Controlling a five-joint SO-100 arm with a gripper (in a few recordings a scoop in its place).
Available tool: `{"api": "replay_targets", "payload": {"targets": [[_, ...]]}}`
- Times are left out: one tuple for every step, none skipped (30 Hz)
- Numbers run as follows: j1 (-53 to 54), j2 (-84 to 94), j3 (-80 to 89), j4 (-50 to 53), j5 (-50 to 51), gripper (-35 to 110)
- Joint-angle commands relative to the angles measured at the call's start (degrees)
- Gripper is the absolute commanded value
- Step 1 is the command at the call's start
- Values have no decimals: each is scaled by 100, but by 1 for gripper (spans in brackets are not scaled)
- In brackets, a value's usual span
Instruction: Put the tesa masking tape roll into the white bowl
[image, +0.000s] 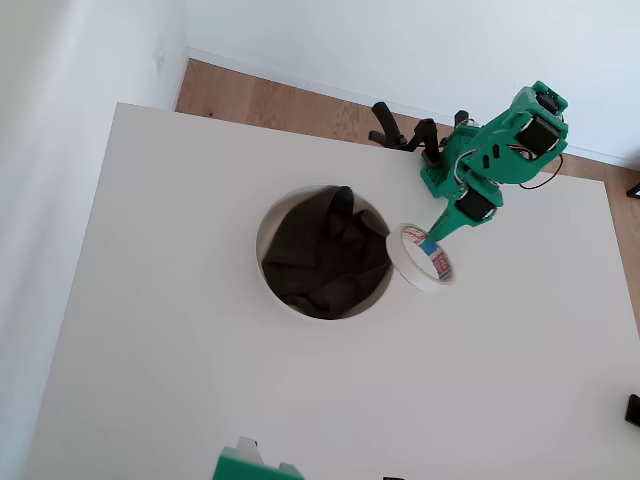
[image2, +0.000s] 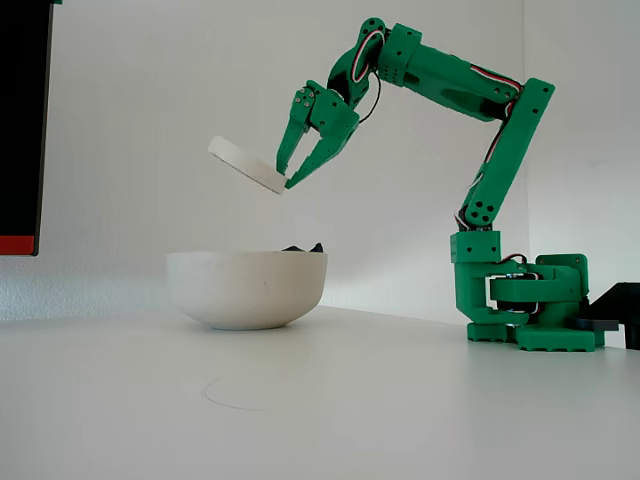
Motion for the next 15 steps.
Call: {"api": "replay_targets", "payload": {"targets": [[1011,-668,-396,-826,-105,-8],[1099,-940,-404,-949,-97,-8],[1151,-1195,-404,-1081,-79,-8],[1187,-1450,-404,-1204,-62,-8],[1222,-1705,-404,-1310,-62,-8],[1248,-1960,-404,-1415,-62,-8],[1257,-2197,-396,-1494,-53,-8],[1274,-2426,-396,-1582,-53,-8],[1292,-2619,-396,-1661,-53,-8],[1318,-2786,-396,-1731,-62,-8],[1345,-2927,-396,-1811,-62,-8],[1362,-3015,-396,-1872,-62,-8],[1389,-3085,-396,-1916,-35,-8],[1397,-3129,-396,-1934,-9,-8],[1397,-3146,-404,-1934,9,-3]]}}
